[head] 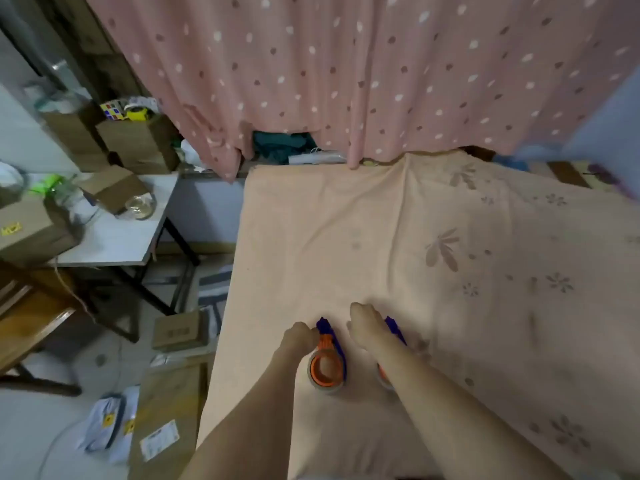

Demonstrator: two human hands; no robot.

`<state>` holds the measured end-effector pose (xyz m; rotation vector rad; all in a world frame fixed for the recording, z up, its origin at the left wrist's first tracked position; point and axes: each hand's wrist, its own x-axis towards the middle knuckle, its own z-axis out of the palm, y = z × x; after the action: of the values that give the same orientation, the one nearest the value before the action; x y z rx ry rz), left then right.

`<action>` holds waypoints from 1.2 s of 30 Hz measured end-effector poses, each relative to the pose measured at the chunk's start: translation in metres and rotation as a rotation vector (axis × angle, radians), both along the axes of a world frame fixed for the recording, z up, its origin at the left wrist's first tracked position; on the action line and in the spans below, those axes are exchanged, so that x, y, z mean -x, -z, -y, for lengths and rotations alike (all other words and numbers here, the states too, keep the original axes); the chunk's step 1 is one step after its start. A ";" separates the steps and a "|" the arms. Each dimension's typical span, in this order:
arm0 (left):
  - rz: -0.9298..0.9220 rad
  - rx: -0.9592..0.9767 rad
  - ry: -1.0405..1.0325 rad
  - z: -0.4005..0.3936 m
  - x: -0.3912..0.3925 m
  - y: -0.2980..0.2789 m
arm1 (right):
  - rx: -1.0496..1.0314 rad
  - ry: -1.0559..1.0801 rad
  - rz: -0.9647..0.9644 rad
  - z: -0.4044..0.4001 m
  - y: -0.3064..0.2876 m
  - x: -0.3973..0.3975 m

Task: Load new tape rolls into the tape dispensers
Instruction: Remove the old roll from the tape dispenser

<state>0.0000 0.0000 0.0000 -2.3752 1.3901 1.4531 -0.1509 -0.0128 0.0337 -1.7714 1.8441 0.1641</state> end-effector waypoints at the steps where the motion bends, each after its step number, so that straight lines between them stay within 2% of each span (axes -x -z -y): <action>1: -0.016 -0.026 -0.025 -0.003 0.000 0.003 | -0.038 0.001 -0.004 -0.001 0.005 -0.002; 6: -0.094 -0.153 -0.141 -0.014 0.000 0.019 | -0.201 0.020 0.032 -0.005 0.039 -0.012; 10: -0.258 -0.318 -0.327 -0.019 0.002 0.030 | -0.296 0.017 0.075 -0.005 0.065 -0.020; 14: -0.331 -0.281 -0.351 -0.024 0.003 0.044 | -0.286 -0.006 0.089 -0.011 0.080 -0.026; 16: -0.345 -0.262 -0.379 -0.025 0.004 0.048 | -0.250 -0.045 0.027 -0.013 0.087 -0.025; 21: -0.390 -0.266 -0.419 -0.024 0.004 0.044 | -0.295 0.074 0.041 -0.014 0.084 -0.014; 25: -0.492 -0.181 -0.555 -0.025 0.006 0.037 | -0.255 0.190 0.091 -0.012 0.067 0.003; 28: -0.580 -0.077 -0.585 -0.019 0.020 0.025 | -0.171 0.338 0.273 -0.013 0.050 0.020; 31: -0.760 -0.077 -0.594 -0.011 0.049 0.001 | -0.071 0.501 0.456 -0.021 0.024 0.042; 33: -0.923 -0.092 -0.615 -0.008 0.073 -0.011 | -0.013 0.589 0.512 -0.031 0.007 0.062; 36: -1.017 -0.122 -0.541 -0.006 0.109 -0.026 | 0.054 0.727 0.578 -0.049 -0.013 0.098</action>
<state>-0.1093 0.0056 0.0258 -2.0347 0.6130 3.0336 -0.2487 0.0360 0.0472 -0.9256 1.9040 -0.6124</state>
